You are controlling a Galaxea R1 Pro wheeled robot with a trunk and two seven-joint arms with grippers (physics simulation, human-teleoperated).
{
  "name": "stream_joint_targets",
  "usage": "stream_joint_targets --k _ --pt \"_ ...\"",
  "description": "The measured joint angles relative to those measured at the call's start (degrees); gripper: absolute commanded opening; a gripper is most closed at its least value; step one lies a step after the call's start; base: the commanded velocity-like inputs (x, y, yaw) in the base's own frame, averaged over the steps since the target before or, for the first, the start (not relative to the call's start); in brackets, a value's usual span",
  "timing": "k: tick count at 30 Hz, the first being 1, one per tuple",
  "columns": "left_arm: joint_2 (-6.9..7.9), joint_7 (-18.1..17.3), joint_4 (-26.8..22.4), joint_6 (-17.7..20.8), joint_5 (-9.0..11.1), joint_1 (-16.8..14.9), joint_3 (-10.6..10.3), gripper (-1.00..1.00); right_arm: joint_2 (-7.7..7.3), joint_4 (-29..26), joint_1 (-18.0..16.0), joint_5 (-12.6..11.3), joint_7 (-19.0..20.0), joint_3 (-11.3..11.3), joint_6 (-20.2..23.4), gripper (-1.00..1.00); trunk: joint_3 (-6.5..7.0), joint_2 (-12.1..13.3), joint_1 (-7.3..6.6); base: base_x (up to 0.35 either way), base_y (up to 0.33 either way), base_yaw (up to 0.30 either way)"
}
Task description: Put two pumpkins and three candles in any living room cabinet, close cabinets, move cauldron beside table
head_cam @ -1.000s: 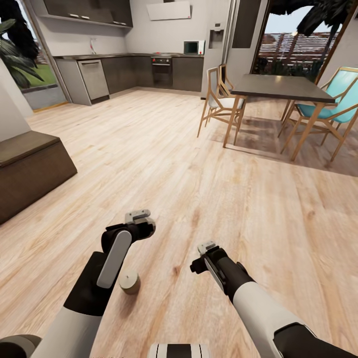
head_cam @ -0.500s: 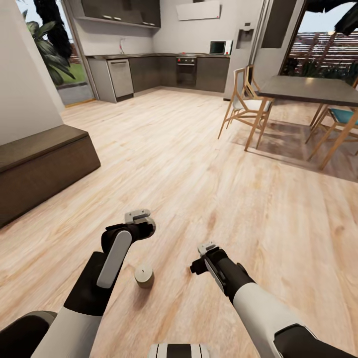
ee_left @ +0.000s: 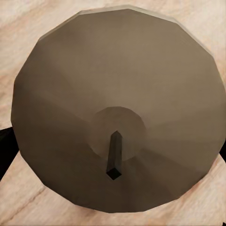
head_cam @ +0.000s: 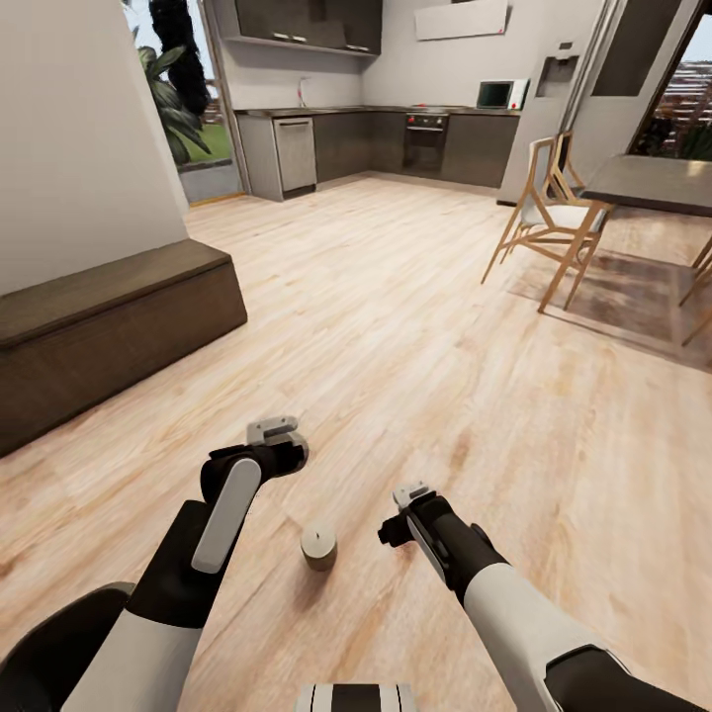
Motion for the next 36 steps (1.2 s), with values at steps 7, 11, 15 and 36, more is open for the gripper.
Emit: stream_joint_targets --k 7,11,15,36 --pt "-0.16 0.00 -0.04 -0.01 0.00 0.00 -0.17 -1.00 0.00 0.00 0.00 0.00 0.00 0.00 0.00 1.00 0.00 0.00 0.00 0.061 -0.008 0.291" --pt "-0.13 -0.08 -0.08 -0.10 -0.07 0.00 -0.09 -1.00 0.00 0.00 0.00 -0.01 0.00 0.00 0.00 1.00 0.00 0.00 0.00 0.077 -0.234 0.291" --pt "-0.05 -0.09 -0.06 -0.11 -0.06 0.00 -0.01 -1.00 0.01 -0.01 0.01 -0.01 -0.06 0.00 0.00 1.00 0.00 0.00 0.00 0.139 -0.293 0.291" --pt "-0.08 -0.09 -0.05 -0.10 -0.02 0.00 0.00 -1.00 0.15 -0.09 0.08 0.01 -0.17 0.00 0.17 1.00 0.00 0.00 0.00 0.060 -0.120 0.292"
